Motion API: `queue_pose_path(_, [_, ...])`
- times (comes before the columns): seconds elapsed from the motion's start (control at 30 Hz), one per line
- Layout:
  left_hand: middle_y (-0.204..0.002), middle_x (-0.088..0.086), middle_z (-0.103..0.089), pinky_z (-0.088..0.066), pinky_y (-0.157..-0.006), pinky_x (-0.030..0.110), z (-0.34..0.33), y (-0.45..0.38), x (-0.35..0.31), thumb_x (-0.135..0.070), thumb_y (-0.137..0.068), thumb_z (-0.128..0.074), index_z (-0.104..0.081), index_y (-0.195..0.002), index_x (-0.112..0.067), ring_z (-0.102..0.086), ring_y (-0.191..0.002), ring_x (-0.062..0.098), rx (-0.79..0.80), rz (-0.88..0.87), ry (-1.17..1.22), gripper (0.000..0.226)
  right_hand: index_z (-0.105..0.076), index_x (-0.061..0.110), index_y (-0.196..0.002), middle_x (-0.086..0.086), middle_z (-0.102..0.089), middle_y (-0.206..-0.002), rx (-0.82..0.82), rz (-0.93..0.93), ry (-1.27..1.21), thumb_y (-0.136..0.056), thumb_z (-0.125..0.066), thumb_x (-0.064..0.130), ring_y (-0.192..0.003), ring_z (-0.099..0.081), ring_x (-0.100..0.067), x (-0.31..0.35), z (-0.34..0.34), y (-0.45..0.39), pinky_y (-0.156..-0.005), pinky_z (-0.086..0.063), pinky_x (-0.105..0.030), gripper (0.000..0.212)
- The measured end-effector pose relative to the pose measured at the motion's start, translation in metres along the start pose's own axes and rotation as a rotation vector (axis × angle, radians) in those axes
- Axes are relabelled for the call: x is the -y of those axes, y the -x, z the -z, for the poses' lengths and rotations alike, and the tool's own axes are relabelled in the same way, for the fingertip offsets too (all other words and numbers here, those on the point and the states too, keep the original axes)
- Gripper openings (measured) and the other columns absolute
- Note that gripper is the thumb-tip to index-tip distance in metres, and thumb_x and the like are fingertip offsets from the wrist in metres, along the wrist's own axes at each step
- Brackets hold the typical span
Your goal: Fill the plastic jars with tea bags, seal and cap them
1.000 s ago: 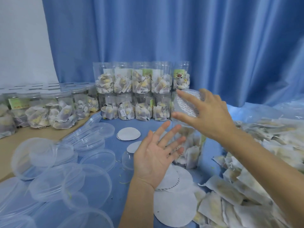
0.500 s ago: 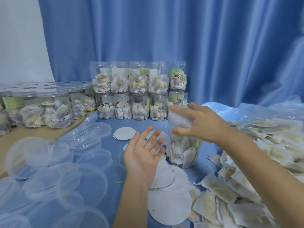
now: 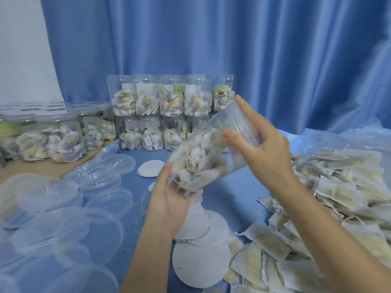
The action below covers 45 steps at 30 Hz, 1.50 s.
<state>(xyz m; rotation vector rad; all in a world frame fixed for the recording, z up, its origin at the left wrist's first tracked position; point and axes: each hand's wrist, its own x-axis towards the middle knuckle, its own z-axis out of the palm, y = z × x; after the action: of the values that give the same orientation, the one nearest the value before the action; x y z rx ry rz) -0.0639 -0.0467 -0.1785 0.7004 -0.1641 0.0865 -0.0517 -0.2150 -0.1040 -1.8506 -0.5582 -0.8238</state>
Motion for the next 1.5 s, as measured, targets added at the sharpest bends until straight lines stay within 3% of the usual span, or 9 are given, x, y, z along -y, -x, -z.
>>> queue_pose_path(0.17, [-0.121, 0.008, -0.066, -0.042, -0.099, 0.051, 0.003, 0.005, -0.005, -0.042, -0.071, -0.064, -0.057, -0.124, -0.016, -0.061, -0.114, 0.025, -0.039, -0.045, -0.020, 0.060, -0.034, 0.067, -0.126, 0.041, -0.037, -0.135, 0.327, -0.090, -0.158, -0.066, -0.058, 0.071, -0.126, -0.029, 0.021, -0.002, -0.013, 0.008, -0.100, -0.027, -0.005, 0.064])
queue_pose_path(0.43, [-0.101, 0.003, -0.073, -0.053, -0.083, 0.045, 0.012, 0.003, -0.010, -0.027, -0.062, -0.067, -0.072, -0.090, -0.021, -0.066, -0.102, 0.023, -0.215, -0.095, -0.078, 0.029, -0.035, 0.054, -0.135, -0.003, -0.058, -0.127, 0.602, -0.280, -0.260, -0.060, -0.083, 0.045, -0.108, -0.062, -0.022, -0.019, 0.018, -0.002, -0.094, -0.051, -0.040, 0.090])
queue_pose_path(0.6, [-0.107, 0.009, -0.072, -0.051, -0.082, 0.058, 0.015, 0.005, -0.015, -0.034, -0.066, -0.070, -0.071, -0.105, -0.018, -0.068, -0.099, 0.030, -0.229, 0.020, -0.073, 0.042, -0.041, 0.055, -0.130, 0.025, -0.034, -0.144, 0.726, 0.046, -0.052, -0.063, -0.083, 0.015, -0.135, -0.029, 0.005, -0.016, 0.024, 0.001, -0.106, -0.036, -0.024, 0.088])
queue_pose_path(0.7, [-0.107, 0.009, -0.072, -0.050, -0.085, 0.060, 0.013, 0.005, -0.014, -0.036, -0.062, -0.070, -0.071, -0.105, -0.018, -0.067, -0.100, 0.030, -0.233, 0.005, -0.075, 0.047, -0.042, 0.056, -0.129, 0.027, -0.034, -0.143, 0.686, 0.111, 0.018, -0.058, -0.080, 0.030, -0.135, -0.031, 0.004, -0.013, 0.023, 0.000, -0.101, -0.040, -0.030, 0.084])
queue_pose_path(0.8, [-0.094, 0.004, -0.074, -0.050, -0.089, 0.048, 0.013, 0.005, -0.014, -0.026, -0.061, -0.068, -0.077, -0.083, -0.019, -0.070, -0.092, 0.024, -0.190, -0.089, -0.036, 0.024, -0.051, 0.060, -0.115, 0.011, -0.061, -0.114, 0.482, -0.143, -0.046, -0.053, -0.069, 0.074, -0.094, -0.065, -0.008, -0.011, 0.013, 0.005, -0.068, -0.059, -0.033, 0.066])
queue_pose_path(0.93, [-0.088, 0.002, -0.072, -0.055, -0.080, 0.039, 0.015, 0.004, -0.014, -0.015, -0.056, -0.072, -0.066, -0.106, -0.010, -0.069, -0.088, 0.023, -0.208, -0.158, -0.077, 0.050, -0.057, 0.050, -0.103, 0.001, -0.067, -0.097, 0.489, -0.360, 0.043, -0.046, -0.032, 0.099, -0.066, -0.070, -0.017, -0.016, 0.006, 0.010, -0.060, -0.058, -0.033, 0.079])
queue_pose_path(1.1, [-0.101, 0.005, -0.073, -0.054, -0.082, 0.044, 0.013, 0.004, -0.012, -0.030, -0.063, -0.068, -0.077, -0.085, -0.021, -0.070, -0.095, 0.023, -0.197, -0.076, -0.037, 0.026, -0.022, 0.073, -0.126, 0.052, -0.031, -0.122, 0.612, -0.086, -0.007, -0.051, -0.070, 0.073, -0.116, -0.045, 0.006, -0.009, 0.007, 0.007, -0.094, -0.042, -0.024, 0.089])
queue_pose_path(1.3, [-0.122, 0.013, -0.064, -0.046, -0.097, 0.052, 0.007, 0.007, -0.008, -0.032, -0.059, -0.071, -0.058, -0.126, -0.010, -0.062, -0.112, 0.030, -0.227, -0.145, -0.121, 0.071, -0.041, 0.053, -0.121, 0.000, -0.065, -0.069, 0.377, -0.247, 0.015, -0.055, -0.049, 0.085, -0.043, -0.061, -0.012, -0.014, -0.003, 0.011, -0.045, -0.049, -0.018, 0.073])
queue_pose_path(1.5, [-0.115, 0.011, -0.068, -0.056, -0.078, 0.048, 0.009, 0.004, -0.011, -0.057, -0.064, -0.064, -0.063, -0.120, -0.019, -0.068, -0.100, 0.030, -0.223, -0.038, -0.049, 0.068, -0.040, 0.044, -0.134, 0.006, -0.057, -0.122, 0.418, -0.267, -0.275, -0.046, -0.074, 0.063, -0.088, -0.063, -0.005, -0.013, -0.001, 0.009, -0.078, -0.052, -0.027, 0.096])
